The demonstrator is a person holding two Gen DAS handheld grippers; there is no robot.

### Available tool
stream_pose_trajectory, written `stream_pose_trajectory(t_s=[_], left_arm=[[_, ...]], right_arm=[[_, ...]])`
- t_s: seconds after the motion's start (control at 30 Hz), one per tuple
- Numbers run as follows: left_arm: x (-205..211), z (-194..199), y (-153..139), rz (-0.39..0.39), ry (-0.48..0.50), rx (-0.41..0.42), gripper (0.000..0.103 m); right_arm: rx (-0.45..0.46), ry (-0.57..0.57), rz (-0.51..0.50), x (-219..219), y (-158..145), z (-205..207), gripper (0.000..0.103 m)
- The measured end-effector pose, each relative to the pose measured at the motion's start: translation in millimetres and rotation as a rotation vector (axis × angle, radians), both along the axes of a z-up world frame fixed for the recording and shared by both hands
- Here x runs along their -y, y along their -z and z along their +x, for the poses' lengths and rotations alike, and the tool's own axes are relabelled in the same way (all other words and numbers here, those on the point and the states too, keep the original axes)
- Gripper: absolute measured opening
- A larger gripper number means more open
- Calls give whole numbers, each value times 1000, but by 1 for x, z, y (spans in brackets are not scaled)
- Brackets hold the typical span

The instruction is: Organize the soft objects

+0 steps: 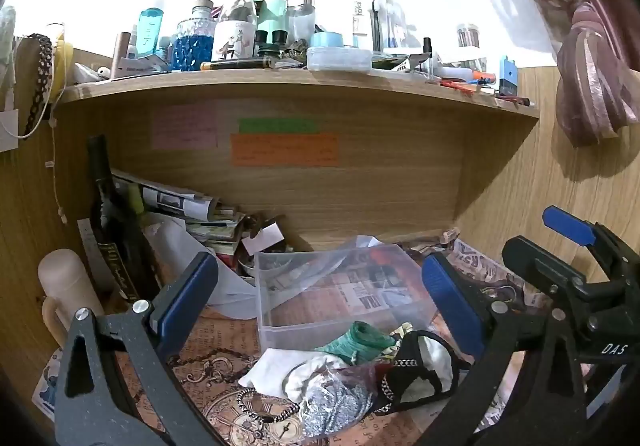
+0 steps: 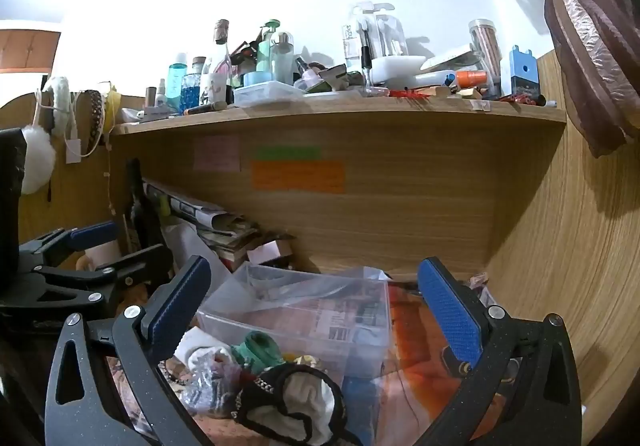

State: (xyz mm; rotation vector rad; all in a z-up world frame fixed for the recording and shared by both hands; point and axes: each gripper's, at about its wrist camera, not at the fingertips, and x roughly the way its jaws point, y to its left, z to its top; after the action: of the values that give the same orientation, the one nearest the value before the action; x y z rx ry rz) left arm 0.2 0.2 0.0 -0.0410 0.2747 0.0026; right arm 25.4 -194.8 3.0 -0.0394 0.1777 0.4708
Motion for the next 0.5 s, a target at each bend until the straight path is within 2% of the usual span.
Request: stream_pose_trajectory(t_s=[0.5], left_arm=[[-2, -1, -7, 5, 1, 22, 103]], right_arm=[[-16, -7, 18, 2, -1, -1, 103]])
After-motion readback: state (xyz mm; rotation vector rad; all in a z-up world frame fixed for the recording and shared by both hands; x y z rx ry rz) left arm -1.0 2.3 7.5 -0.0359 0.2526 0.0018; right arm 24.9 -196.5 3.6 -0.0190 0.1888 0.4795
